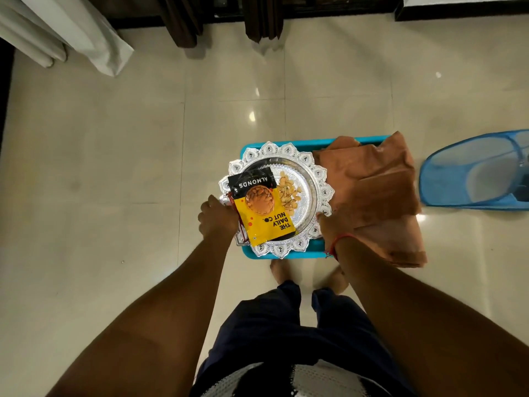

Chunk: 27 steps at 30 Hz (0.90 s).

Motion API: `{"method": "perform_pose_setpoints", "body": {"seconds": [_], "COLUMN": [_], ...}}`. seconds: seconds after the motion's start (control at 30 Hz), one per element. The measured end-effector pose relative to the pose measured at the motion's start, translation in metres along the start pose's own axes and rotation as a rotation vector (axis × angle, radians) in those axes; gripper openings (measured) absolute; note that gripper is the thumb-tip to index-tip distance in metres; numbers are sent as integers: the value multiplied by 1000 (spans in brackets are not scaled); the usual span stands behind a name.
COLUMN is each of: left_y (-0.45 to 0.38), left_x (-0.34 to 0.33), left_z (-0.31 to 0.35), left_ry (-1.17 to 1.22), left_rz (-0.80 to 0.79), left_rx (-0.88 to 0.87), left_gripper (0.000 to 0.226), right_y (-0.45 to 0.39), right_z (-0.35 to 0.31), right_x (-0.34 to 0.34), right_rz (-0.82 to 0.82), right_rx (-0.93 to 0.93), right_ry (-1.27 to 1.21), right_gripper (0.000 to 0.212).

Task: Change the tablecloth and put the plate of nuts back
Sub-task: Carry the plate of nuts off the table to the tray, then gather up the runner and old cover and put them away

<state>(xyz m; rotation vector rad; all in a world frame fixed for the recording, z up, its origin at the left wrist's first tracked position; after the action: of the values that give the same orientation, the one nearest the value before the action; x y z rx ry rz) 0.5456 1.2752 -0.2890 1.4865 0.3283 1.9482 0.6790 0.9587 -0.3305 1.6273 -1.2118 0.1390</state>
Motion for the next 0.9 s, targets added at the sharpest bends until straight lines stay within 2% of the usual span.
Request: {"method": "perform_pose_setpoints", "body": {"seconds": [0.13, 0.2, 0.27, 0.33, 0.4, 0.5, 0.63, 0.73, 0.9], "left_y": [38, 68, 109, 151, 193, 261, 376, 473, 637], "left_x": [13, 2, -14, -34, -57, -93, -161, -211, -296], "left_z": [81, 125, 173, 212, 250, 297, 328, 329, 292], "left_ry": [-256, -365, -456, -539, -621, -716, -788, -783, -756], "left_rz": [95, 73, 27, -7, -31, -44, -134, -184, -294], "left_rx": [-485, -681, -891, -1076, -1239, -1461, -1694, -1834, -2071], "left_gripper": [64, 69, 73, 74, 75, 78, 84, 83, 84], "right_y": [21, 35, 49, 58, 67, 85, 131, 173, 252], "right_z": [-35, -46, -49, -44, -25, 21, 126, 219, 373], "right_x": [37, 61, 95, 133, 181, 250, 329, 369, 424], "right_rz": [11, 40, 108, 187, 278, 416, 550, 618, 713], "right_rx": [192, 279, 348, 381, 332, 222, 47, -95, -279], "right_ry": [146, 265, 410, 533, 543, 513, 420, 357, 286], "right_gripper": [57, 70, 73, 76, 78, 77, 79, 78, 80]}}
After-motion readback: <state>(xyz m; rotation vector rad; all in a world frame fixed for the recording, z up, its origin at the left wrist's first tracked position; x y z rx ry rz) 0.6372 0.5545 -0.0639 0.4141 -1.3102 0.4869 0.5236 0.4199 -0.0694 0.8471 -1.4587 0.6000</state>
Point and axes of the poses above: each hand's wrist, its own y-axis away from the middle knuckle, its own x-axis out of the back of the hand, z = x × y, the point moved 10 cm from there along -y, towards the middle knuckle, and after that the axes turned 7 degrees about y, right-handed, at the moved point
